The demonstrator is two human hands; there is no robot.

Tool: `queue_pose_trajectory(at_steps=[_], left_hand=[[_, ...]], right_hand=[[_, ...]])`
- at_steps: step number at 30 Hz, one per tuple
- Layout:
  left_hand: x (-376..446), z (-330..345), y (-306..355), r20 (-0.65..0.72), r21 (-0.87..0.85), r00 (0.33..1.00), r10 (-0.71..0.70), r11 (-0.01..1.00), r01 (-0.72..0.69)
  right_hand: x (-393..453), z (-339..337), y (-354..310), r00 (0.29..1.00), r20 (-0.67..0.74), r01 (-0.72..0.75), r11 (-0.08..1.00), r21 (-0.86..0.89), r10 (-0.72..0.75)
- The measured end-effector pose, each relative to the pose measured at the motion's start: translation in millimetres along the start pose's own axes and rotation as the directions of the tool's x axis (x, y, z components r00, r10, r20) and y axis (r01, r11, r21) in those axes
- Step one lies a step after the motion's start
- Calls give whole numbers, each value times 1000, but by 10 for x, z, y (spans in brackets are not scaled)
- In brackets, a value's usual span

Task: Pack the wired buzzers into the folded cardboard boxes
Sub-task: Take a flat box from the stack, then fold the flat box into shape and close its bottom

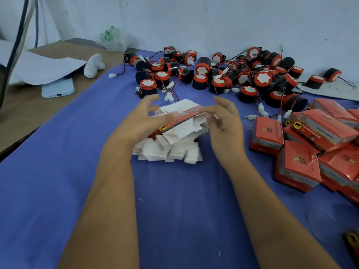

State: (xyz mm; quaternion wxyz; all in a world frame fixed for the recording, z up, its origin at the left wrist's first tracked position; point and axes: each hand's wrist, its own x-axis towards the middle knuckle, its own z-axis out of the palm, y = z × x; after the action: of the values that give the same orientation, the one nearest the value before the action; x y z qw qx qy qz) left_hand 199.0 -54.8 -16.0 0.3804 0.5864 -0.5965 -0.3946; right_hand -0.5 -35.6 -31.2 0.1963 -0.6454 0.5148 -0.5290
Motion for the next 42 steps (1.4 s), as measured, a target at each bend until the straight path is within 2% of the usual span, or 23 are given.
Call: queue_pose_trajectory(at_steps=[2,4,7,9,12,14,19,21,25,28,30,32,34,36,37,39,40,42], left_hand=[[-22,82,32,214,119,976,-44,993,18],[-27,168,58,263,273,964,-35,961,-40],[-37,227,111,165,380,984,74,915,-133],[-38,223,120,34,408,986,161,899,-160],[-2,230,70,-161,459,955,247,876,-149],[29,256,28,-207,441,949,237,889,-126],[77,262,-48,-222,326,960,171,941,-93],[88,247,-64,-227,292,958,175,951,-104],[106,256,-99,-303,335,929,213,936,-105],[105,259,-140,-361,326,910,204,942,-82],[93,267,-140,-366,316,910,197,946,-78],[82,280,-115,-345,298,918,197,950,-92],[77,297,-87,-312,260,931,187,960,-106],[56,326,-34,-307,235,937,168,967,-97],[40,344,2,-332,282,925,184,955,-89],[15,405,97,-393,480,868,302,873,-87],[-1,461,155,-392,553,831,395,823,-130],[-56,646,298,-277,586,778,564,741,-328]], right_hand=[[14,-35,20,997,-41,-65,998,0,65],[20,-76,55,991,-103,-94,992,-89,85],[16,-101,81,978,-181,-134,975,-178,102],[-5,-87,78,974,-210,-135,961,-241,84],[-27,-67,58,970,-231,-149,933,-327,74],[-34,-63,42,969,-231,-166,911,-377,81],[-21,-77,68,964,-255,-163,920,-356,72],[3,-91,118,954,-286,-183,925,-333,85],[21,-120,198,953,-287,-166,962,-218,99],[5,-145,131,952,-306,-23,994,-103,-9],[4,-158,53,924,-360,115,991,-64,-130],[28,-171,-25,878,-439,196,980,-31,-189],[73,-200,-90,819,-563,182,981,66,-115],[129,-263,-116,743,-667,127,965,231,62],[150,-298,-110,705,-695,107,949,298,138],[161,-341,-82,659,-717,79,926,369,229],[155,-347,-62,652,-720,72,926,371,238],[139,-323,-18,668,-710,39,942,332,223]])
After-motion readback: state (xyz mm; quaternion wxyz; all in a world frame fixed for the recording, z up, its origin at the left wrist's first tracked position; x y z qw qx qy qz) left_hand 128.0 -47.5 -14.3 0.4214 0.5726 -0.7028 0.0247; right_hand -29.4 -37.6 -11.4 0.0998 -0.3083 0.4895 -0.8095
